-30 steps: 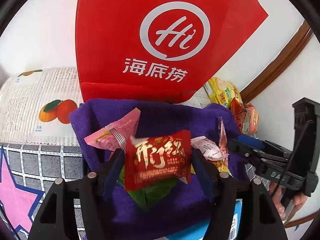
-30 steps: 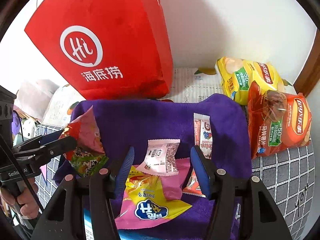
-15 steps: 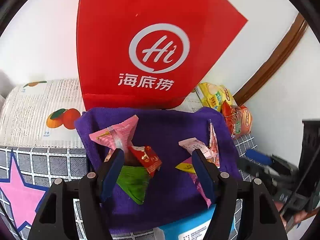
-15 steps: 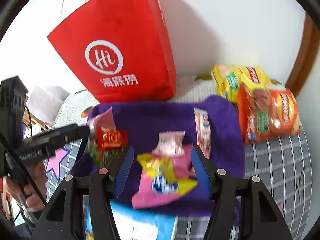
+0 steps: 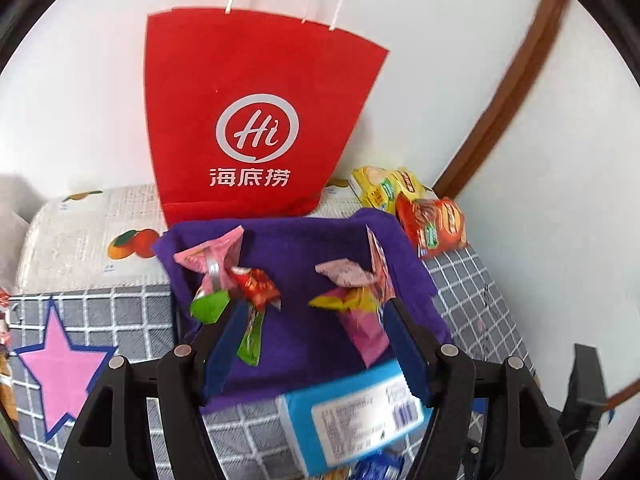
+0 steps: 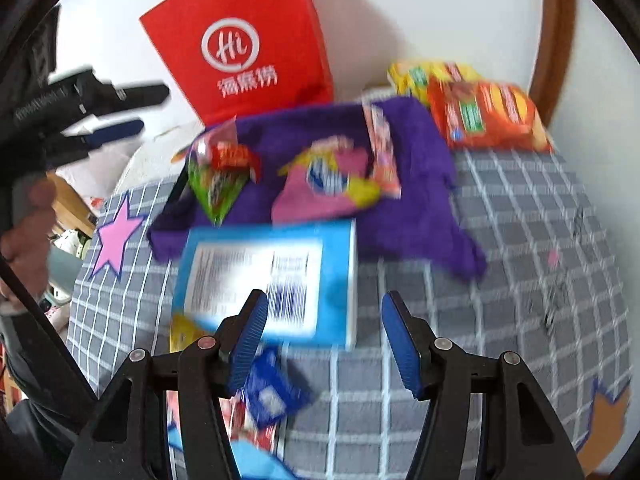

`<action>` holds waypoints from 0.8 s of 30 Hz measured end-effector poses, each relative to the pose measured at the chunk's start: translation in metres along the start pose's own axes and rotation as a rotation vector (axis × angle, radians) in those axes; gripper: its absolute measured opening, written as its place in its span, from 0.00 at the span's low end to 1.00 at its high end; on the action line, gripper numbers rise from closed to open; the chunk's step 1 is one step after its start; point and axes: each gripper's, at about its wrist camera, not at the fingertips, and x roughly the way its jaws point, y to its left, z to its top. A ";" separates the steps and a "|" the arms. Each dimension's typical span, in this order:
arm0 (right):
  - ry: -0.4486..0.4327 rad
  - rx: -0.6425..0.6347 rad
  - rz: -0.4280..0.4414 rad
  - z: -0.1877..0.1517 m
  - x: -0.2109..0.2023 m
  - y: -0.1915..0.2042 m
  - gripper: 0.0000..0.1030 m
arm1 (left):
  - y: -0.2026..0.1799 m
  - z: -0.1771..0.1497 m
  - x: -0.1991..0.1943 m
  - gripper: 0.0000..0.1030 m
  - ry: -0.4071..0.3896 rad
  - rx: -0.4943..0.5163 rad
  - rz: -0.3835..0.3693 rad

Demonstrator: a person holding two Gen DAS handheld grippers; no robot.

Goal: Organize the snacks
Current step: 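Return both tools to the pile while the right tool grasps the blue packet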

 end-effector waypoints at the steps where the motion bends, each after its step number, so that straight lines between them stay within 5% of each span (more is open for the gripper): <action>1: 0.005 -0.006 0.015 -0.009 0.001 0.002 0.57 | 0.000 -0.006 -0.005 0.66 -0.003 0.002 0.004; 9: 0.019 -0.153 0.059 -0.058 0.023 0.036 0.57 | 0.010 -0.056 -0.030 0.66 0.019 -0.008 0.019; 18: 0.008 -0.219 0.058 -0.070 0.055 0.047 0.57 | 0.017 -0.106 -0.049 0.66 0.048 0.016 0.043; 19: -0.001 -0.213 0.064 -0.070 0.056 0.047 0.55 | 0.018 -0.110 -0.049 0.66 0.052 0.019 0.044; 21: -0.018 -0.191 0.077 -0.069 0.055 0.046 0.33 | 0.020 -0.120 -0.049 0.66 0.063 0.023 0.048; 24: -0.040 -0.159 0.060 -0.069 0.046 0.041 0.28 | 0.022 -0.131 -0.046 0.66 0.076 0.009 0.048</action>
